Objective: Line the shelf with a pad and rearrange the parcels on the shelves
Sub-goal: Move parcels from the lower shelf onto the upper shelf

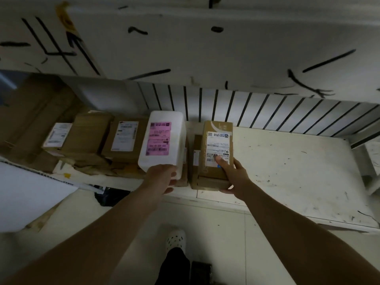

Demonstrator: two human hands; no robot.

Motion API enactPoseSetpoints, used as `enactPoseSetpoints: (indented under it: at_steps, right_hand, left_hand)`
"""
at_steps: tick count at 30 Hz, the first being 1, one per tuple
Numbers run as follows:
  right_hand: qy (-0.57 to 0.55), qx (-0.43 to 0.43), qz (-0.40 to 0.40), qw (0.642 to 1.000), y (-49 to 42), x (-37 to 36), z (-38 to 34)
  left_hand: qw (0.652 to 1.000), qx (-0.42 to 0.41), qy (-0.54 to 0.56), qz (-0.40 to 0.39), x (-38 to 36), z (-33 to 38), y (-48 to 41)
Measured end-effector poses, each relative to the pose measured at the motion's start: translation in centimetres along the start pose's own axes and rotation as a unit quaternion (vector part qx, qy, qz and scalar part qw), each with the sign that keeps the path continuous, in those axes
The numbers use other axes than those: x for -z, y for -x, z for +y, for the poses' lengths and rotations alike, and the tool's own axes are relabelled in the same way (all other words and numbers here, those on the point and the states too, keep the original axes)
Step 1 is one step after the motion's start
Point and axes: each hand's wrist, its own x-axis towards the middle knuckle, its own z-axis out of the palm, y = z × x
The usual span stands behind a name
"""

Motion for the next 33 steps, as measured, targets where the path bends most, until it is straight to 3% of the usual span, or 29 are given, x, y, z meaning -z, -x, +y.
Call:
enactPoseSetpoints:
  at_steps: [7,16,20,24,33]
  right_hand:
    - [0.136,0.015,0.038,0.99,-4.4,-2.2,1.5]
    - [0.203,0.006,0.045,0.978,-3.4,-2.4,1.2]
    - [0.183,0.013,0.064,0.981,-0.6,-1.9,-0.2]
    - [0.108,0.034,0.029,0.993,4.2,0.1,-3.0]
    - [0.171,0.134,-0.02,0.976,17.5,7.6,-5.9]
  left_hand:
    - [1.0,-0.001,0.0,-0.003,1.9,0.2,-2.3]
    - [1.0,0.001,-0.006,-0.006,1.8,1.6,-2.2]
    - [1.0,-0.006,-0.002,-0.015,1.2,2.5,-0.4]
    - [0.999,-0.022,0.018,-0.036,-0.3,3.7,3.5]
    - [0.984,-0.116,-0.022,-0.135,-4.8,3.5,15.5]
